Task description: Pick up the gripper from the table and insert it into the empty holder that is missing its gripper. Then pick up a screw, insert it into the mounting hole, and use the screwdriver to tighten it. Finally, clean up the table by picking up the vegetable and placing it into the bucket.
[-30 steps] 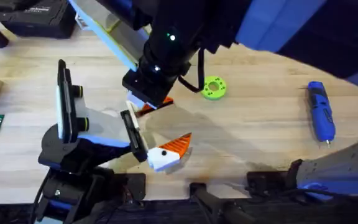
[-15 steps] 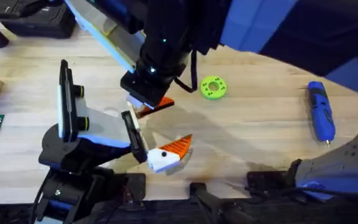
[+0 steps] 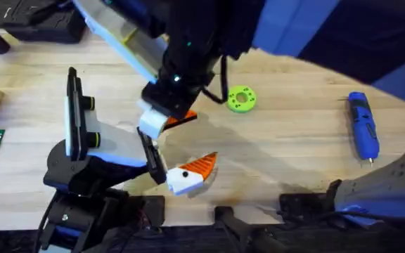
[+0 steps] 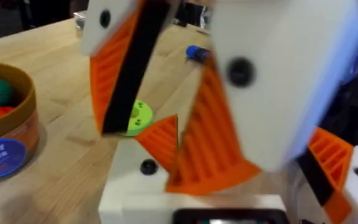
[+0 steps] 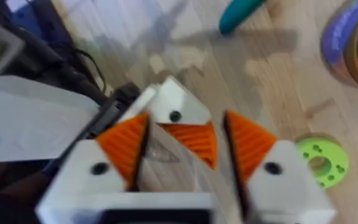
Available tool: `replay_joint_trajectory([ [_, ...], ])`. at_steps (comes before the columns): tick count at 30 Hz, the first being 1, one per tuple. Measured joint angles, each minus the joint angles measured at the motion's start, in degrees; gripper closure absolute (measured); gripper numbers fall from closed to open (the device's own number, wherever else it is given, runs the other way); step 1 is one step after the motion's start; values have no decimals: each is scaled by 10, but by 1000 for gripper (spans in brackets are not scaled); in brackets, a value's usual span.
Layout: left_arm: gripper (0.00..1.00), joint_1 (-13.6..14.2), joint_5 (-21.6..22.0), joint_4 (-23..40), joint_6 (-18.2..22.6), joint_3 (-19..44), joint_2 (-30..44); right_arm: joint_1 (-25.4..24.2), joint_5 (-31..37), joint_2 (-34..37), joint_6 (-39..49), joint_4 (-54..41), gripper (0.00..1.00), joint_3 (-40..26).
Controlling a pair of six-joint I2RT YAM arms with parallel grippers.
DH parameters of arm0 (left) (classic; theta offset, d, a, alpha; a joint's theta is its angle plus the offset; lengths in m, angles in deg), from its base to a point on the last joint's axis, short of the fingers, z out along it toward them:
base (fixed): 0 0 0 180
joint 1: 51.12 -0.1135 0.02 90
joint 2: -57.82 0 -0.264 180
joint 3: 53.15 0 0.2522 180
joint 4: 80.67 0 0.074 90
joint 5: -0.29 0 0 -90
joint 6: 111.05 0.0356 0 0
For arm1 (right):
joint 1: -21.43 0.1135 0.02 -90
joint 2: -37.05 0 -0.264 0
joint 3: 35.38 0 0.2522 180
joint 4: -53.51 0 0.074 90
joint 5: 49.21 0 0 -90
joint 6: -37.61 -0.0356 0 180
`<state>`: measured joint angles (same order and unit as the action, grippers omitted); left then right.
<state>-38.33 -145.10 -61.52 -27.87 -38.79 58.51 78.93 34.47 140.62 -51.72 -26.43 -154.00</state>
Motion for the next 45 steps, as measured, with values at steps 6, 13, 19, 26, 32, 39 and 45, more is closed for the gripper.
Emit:
replay_joint_trajectory([
  [6, 14, 0, -1, 0, 6, 0, 0, -29, 0, -21, -9, -1, 9, 0],
  [13, 14, 0, -1, 0, 8, 0, 0, -88, -4, -81, -18, -15, 8, 0],
  [19, 14, 0, -1, 0, 8, 0, 0, -139, -4, -136, -25, -31, 7, 41],
  [26, 15, 0, -1, 0, 8, 0, 0, -167, -6, -288, -74, 45, 7, 247],
  [32, 16, 0, -1, 0, 8, 0, 0, -173, -23, -485, -115, 83, 8, 386],
  [39, 15, 0, -1, 0, 9, 0, 0, -174, -63, -614, -89, 99, 8, 467],
  [45, 14, 0, -1, 0, 8, 0, 0, -173, -119, -627, -25, 97, 7, 502],
])
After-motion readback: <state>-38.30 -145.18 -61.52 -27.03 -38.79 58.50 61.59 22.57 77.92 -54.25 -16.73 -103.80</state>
